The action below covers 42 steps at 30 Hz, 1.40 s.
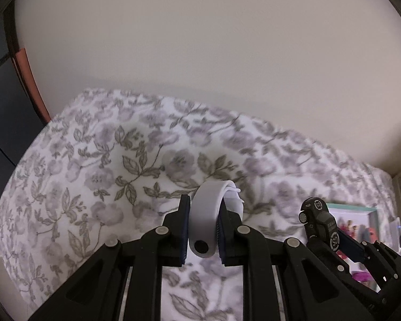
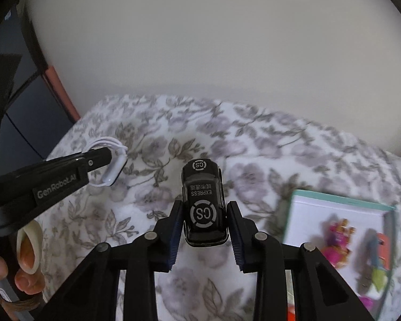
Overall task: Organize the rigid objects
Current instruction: 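Carry the black toy car and white watch over the tray with both tools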
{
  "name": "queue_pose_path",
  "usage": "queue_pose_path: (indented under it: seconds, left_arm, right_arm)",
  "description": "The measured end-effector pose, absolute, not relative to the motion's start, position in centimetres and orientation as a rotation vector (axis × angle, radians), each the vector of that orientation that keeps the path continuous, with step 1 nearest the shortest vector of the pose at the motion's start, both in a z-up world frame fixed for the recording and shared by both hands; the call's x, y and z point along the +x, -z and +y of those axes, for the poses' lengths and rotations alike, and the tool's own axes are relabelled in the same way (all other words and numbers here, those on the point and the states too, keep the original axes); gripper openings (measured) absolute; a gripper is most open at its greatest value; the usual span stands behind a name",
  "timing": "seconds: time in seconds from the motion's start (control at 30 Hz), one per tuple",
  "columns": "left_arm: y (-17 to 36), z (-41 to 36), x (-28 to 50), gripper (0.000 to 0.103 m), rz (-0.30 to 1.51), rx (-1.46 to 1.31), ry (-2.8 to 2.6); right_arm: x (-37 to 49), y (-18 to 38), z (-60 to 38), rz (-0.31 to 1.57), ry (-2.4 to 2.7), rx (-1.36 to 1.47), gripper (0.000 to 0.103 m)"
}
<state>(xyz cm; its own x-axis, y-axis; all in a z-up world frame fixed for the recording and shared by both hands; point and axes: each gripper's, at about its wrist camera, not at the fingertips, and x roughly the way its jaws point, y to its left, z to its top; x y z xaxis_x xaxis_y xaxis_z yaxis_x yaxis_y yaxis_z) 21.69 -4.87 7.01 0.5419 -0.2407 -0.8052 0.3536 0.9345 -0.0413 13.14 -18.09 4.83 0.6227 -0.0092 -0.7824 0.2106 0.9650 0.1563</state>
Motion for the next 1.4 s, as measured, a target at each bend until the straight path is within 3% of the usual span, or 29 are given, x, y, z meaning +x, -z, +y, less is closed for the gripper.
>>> queue_pose_path:
  seconds: [0.33,0.6,1.03,1.4]
  left_arm:
    - [-13.4,-8.3,13.5,0.018,0.871,0.138,0.42]
    - [-14.7,-11.4,7.6,0.018,0.854,0.189,0.471]
    - [-12.0,-16.0,0.6,0.018,0.904,0.196,0.586]
    - [-8.2,-19.0,-0.4,0.018,0.962,0.179,0.581]
  right_arm:
    - [4.8,-9.0,-21.4,0.843,0.24,0.302,0.035]
    - [-2.3,-10.1,-24.7,0.786,0.357,0.385,0.035]
    - [-9.5,-9.9,-27.7,0.751,0.476,0.452,0.035]
    - [-10.5,-6.5,-30.5,0.835,0.527,0.507,0.035]
